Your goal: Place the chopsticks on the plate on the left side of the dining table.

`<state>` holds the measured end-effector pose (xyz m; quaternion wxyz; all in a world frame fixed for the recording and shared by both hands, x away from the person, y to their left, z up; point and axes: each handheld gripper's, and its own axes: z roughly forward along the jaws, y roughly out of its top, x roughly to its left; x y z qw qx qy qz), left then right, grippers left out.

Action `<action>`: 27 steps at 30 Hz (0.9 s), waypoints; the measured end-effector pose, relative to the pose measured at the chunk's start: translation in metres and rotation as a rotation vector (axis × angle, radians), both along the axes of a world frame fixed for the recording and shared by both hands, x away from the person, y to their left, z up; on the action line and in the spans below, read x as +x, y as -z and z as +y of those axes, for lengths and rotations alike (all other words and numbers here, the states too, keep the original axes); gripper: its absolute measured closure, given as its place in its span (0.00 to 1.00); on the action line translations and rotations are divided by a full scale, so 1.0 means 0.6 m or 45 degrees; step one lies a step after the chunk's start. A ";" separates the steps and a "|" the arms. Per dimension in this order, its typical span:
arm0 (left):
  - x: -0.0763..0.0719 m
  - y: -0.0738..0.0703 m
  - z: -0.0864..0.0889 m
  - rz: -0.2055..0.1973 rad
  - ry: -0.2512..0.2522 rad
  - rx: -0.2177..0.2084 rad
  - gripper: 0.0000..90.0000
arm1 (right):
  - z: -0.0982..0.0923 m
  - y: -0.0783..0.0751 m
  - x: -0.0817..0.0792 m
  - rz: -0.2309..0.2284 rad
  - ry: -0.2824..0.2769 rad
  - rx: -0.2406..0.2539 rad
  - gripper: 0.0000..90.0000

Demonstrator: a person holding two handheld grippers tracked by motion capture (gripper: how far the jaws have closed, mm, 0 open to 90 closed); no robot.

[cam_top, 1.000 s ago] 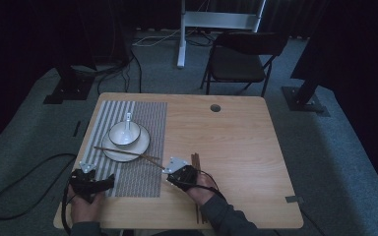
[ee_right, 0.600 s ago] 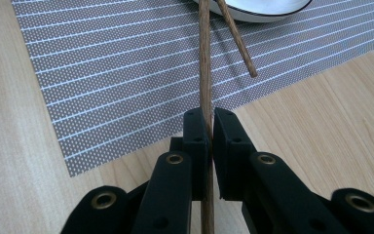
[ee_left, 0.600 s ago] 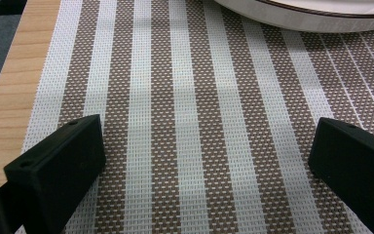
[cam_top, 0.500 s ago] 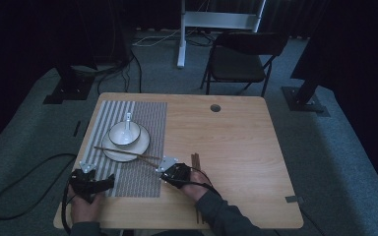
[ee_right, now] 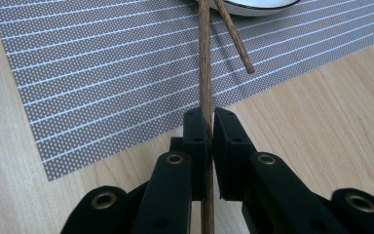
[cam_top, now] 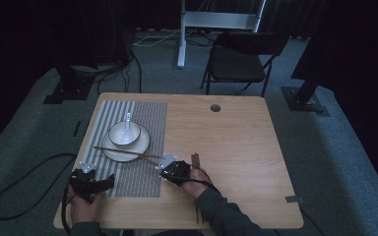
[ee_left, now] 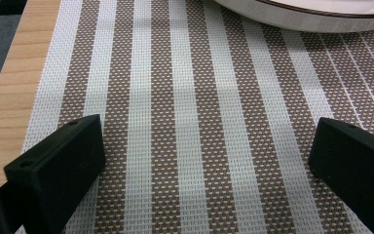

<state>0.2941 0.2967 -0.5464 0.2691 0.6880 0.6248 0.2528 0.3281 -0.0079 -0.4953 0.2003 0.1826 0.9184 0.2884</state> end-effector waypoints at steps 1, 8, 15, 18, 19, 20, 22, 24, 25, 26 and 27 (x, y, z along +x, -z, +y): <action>0.000 0.000 0.000 0.000 0.000 0.000 0.00 | 0.000 0.000 0.001 0.001 0.000 0.000 0.94; 0.000 0.000 0.000 0.000 0.000 0.000 0.00 | 0.001 0.002 0.006 0.003 0.001 -0.005 0.94; 0.000 0.000 0.000 0.000 0.000 0.000 0.00 | 0.008 -0.006 0.011 -0.008 -0.018 -0.001 0.94; 0.000 0.000 0.000 0.000 0.000 0.000 0.00 | 0.012 -0.008 0.012 -0.011 -0.035 0.001 0.94; 0.000 0.000 0.000 0.000 0.000 0.000 0.00 | 0.014 -0.008 0.013 -0.012 -0.039 -0.002 0.94; 0.000 0.000 0.000 -0.001 -0.001 -0.001 0.00 | 0.016 -0.008 0.013 -0.013 -0.044 0.000 0.94; 0.000 0.000 0.000 -0.001 -0.001 -0.001 0.00 | 0.019 -0.009 0.014 -0.017 -0.059 -0.003 0.94; 0.000 0.000 0.000 -0.002 -0.002 -0.002 0.00 | 0.021 -0.009 0.015 -0.019 -0.075 -0.002 0.94; 0.000 0.000 0.000 -0.001 -0.002 -0.002 0.00 | 0.023 -0.009 0.015 -0.019 -0.083 -0.001 0.94; 0.000 0.000 0.000 -0.002 -0.002 -0.002 0.00 | 0.024 -0.010 0.015 -0.019 -0.093 -0.003 0.94; 0.000 0.000 0.000 -0.003 -0.003 -0.003 0.00 | 0.025 -0.010 0.016 -0.020 -0.097 -0.002 0.94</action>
